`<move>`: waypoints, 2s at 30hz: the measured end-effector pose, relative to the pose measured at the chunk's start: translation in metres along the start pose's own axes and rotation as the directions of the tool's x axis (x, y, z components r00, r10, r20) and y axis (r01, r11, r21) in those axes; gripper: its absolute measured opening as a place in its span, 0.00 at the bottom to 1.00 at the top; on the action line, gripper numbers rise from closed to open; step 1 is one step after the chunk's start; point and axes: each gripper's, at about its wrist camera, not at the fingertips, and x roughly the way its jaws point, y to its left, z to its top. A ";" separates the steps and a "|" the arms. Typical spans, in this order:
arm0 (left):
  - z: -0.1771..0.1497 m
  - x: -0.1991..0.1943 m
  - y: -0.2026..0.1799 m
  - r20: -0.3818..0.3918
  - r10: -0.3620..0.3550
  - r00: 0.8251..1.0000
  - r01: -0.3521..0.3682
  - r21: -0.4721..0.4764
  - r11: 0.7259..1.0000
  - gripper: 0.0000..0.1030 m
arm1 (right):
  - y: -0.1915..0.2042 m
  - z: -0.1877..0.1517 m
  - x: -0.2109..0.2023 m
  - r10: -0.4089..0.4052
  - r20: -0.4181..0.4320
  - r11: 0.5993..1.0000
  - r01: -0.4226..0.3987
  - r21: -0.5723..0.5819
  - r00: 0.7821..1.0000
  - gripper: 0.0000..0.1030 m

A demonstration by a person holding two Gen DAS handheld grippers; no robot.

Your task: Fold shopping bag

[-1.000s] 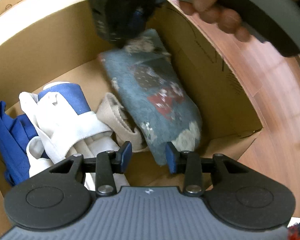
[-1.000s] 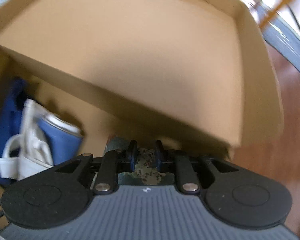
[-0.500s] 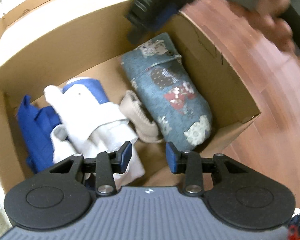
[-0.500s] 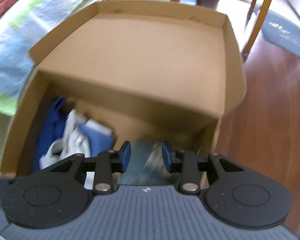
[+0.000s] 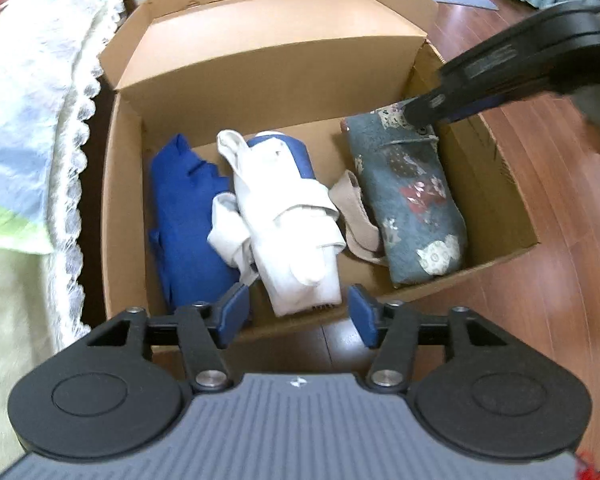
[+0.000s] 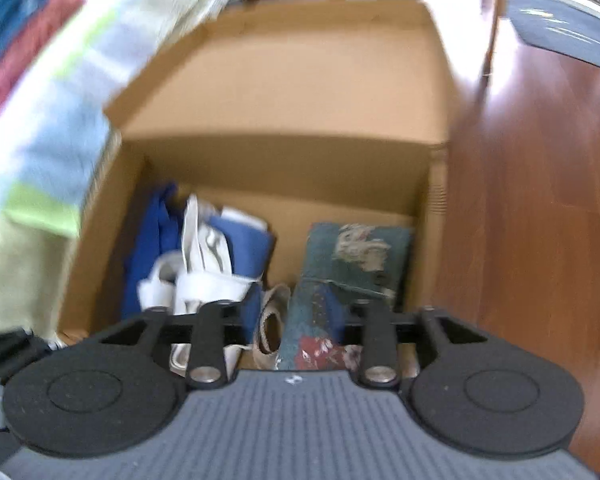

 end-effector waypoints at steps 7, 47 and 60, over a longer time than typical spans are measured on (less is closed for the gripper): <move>-0.017 -0.016 -0.029 0.018 0.048 0.999 -0.048 0.023 0.999 0.67 | -0.011 -0.059 -0.056 0.035 0.019 0.996 -0.037 0.080 0.999 0.47; -0.074 -0.110 0.021 0.263 0.373 0.889 -0.281 -0.329 0.901 0.98 | 0.085 -0.124 -0.103 -0.268 0.198 0.959 0.280 -0.037 0.943 0.99; -0.004 -0.067 0.018 0.194 0.228 0.954 -0.154 -0.336 0.929 0.98 | 0.063 -0.097 -0.083 -0.329 0.134 0.944 0.327 0.037 0.935 0.99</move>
